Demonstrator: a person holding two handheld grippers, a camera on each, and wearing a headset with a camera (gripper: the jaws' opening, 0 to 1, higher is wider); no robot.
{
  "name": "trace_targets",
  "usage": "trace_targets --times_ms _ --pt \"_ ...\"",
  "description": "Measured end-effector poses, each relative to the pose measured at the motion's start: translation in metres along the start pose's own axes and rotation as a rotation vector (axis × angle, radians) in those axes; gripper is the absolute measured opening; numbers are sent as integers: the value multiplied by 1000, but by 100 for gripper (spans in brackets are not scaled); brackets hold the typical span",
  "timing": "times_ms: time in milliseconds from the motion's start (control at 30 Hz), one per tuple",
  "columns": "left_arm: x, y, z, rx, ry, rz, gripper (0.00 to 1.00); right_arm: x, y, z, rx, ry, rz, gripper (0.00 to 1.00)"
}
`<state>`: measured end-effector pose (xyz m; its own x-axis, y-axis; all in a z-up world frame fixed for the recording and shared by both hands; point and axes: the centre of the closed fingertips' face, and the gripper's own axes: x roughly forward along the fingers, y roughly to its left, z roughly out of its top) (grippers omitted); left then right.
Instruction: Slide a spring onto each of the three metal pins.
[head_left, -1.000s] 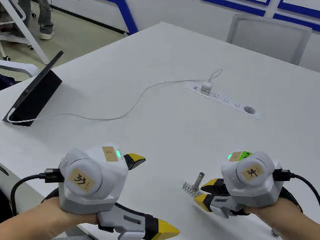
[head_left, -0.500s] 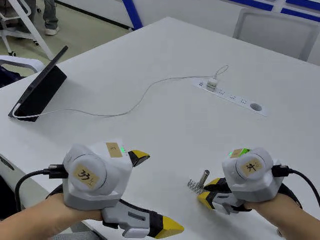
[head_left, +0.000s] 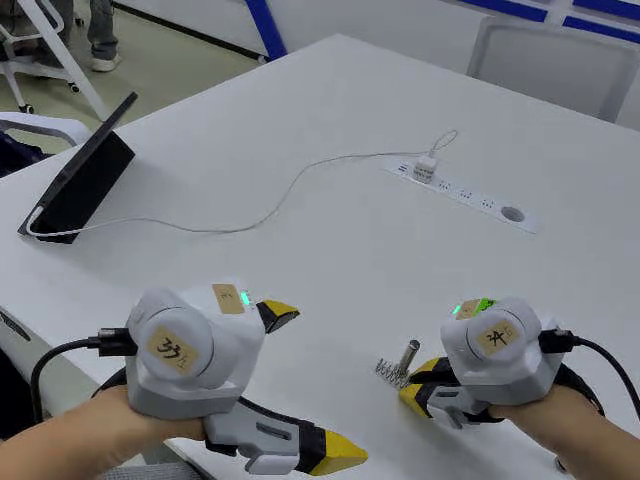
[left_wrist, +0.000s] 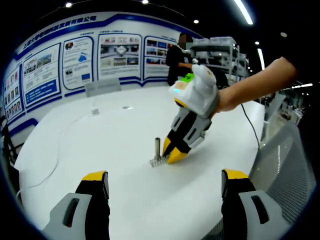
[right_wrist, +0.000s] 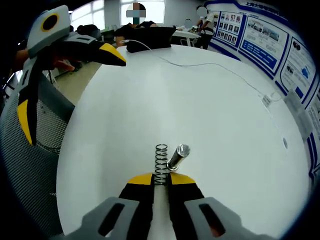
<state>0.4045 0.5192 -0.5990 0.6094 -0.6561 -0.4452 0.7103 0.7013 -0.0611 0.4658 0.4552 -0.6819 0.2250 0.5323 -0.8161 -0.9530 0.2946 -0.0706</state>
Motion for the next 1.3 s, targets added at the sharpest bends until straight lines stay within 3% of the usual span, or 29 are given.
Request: trace_targets --times_ms 200,467,767,967,1300 --pt "0 0 -1 1 5 -2 95 -1 -1 -1 -33 7 -11 11" --pt "1 0 -2 4 9 0 95 -11 1 6 -16 -27 -1 11" --pt "2 -4 -6 21 34 -15 93 -29 13 15 -62 -62 11 11" --pt "1 -9 -1 55 18 -35 85 -46 18 16 -146 -64 -10 11" --pt "2 -23 1 127 18 -81 74 -72 32 15 -175 -102 -10 11"
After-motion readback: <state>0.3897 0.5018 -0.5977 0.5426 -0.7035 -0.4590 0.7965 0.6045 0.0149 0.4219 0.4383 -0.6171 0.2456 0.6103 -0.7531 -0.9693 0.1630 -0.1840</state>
